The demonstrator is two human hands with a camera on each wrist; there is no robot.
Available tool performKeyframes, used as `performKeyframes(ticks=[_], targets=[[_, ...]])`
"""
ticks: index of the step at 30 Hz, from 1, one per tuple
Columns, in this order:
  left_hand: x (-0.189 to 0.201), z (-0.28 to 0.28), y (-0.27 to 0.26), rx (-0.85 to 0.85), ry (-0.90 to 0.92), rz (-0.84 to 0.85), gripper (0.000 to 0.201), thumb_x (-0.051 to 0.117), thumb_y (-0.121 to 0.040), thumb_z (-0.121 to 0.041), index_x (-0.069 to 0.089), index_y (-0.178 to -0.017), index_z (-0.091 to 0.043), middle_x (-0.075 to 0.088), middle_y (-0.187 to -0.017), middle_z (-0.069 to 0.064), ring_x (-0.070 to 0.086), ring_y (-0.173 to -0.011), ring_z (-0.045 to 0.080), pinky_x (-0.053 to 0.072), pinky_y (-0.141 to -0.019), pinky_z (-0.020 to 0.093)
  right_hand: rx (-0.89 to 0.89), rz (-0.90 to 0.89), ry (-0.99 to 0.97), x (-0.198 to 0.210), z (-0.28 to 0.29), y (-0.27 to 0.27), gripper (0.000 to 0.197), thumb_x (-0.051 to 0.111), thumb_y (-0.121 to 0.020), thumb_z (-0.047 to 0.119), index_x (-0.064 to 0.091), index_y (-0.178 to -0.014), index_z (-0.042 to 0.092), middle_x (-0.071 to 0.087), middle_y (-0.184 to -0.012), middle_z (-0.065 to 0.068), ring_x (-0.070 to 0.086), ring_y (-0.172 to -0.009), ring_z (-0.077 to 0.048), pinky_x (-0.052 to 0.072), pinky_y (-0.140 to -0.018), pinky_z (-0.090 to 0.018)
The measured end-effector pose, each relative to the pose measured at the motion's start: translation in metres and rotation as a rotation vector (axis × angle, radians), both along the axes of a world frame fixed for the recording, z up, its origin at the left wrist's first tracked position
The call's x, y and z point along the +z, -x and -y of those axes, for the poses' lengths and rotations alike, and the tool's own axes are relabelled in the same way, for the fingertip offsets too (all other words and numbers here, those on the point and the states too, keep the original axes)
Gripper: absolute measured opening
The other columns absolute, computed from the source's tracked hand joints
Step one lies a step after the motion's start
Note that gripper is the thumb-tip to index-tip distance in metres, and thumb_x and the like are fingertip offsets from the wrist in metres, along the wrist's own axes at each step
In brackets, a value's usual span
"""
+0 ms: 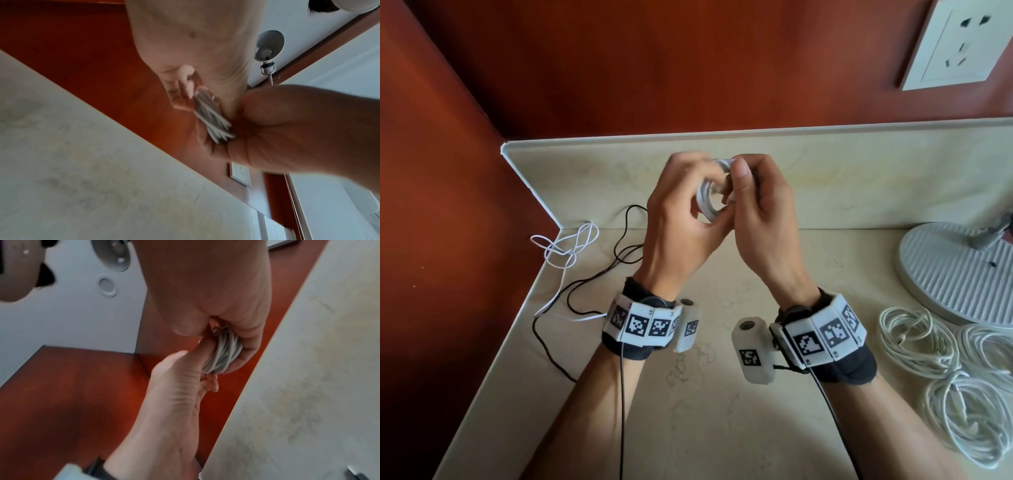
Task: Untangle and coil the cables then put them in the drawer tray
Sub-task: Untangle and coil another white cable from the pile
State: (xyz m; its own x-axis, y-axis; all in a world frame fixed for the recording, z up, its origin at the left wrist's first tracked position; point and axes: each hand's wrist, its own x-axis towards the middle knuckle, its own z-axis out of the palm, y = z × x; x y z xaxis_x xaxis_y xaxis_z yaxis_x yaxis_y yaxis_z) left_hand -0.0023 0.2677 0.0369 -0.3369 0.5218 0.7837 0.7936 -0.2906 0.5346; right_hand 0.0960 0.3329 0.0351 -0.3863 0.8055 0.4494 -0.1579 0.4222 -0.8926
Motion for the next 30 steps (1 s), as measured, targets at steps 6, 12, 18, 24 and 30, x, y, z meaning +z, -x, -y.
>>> performKeyframes(ticks=[6,12,18,24,30], targets=[[0.000,-0.001,0.006,-0.042,0.139,-0.003,0.035,0.081,-0.088,-0.019,0.050,-0.101,-0.007,0.067,-0.113,0.004,0.067,-0.083,0.020,0.052,-0.063,0.042,0.029,-0.003,0.085,0.000,-0.004,-0.001,0.020,0.050,-0.110,0.021,0.061,-0.107,0.005,0.057,-0.072,0.010,0.053,-0.061,-0.004,0.049,-0.056,-0.034],[0.003,0.004,0.009,0.004,0.228,-0.259,0.022,0.065,-0.102,-0.027,0.067,-0.111,-0.007,0.059,-0.122,0.004,0.062,-0.083,0.012,0.053,-0.063,0.040,0.102,-0.060,0.116,0.004,-0.001,-0.003,0.015,0.050,-0.110,0.018,0.055,-0.117,0.006,0.045,-0.067,-0.012,0.040,-0.061,-0.025,0.050,-0.051,-0.060],[0.004,0.008,0.009,0.096,0.414,-0.430,0.028,0.052,-0.105,-0.041,0.058,-0.113,-0.014,0.053,-0.114,0.001,0.047,-0.062,0.008,0.039,-0.045,0.031,0.111,0.009,0.137,0.002,-0.004,-0.005,0.018,0.048,-0.111,0.017,0.055,-0.107,0.001,0.050,-0.064,-0.004,0.048,-0.056,-0.017,0.048,-0.047,-0.025],[0.005,0.010,0.017,0.055,0.574,-0.528,0.030,0.041,-0.109,-0.037,0.047,-0.128,-0.015,0.045,-0.118,0.003,0.058,-0.066,0.027,0.029,-0.044,0.031,0.095,0.007,0.179,-0.005,-0.009,-0.004,0.019,0.050,-0.110,0.017,0.056,-0.103,0.000,0.059,-0.064,-0.001,0.055,-0.057,-0.016,0.050,-0.050,-0.031],[0.007,0.009,0.017,0.111,0.409,-0.440,0.039,0.032,-0.111,-0.040,0.058,-0.111,-0.011,0.051,-0.116,0.004,0.045,-0.072,0.012,0.034,-0.050,0.030,0.122,-0.001,0.112,-0.006,-0.008,-0.003,0.019,0.051,-0.110,0.020,0.059,-0.104,0.004,0.062,-0.075,-0.026,0.056,-0.066,-0.025,0.047,-0.056,-0.042]])
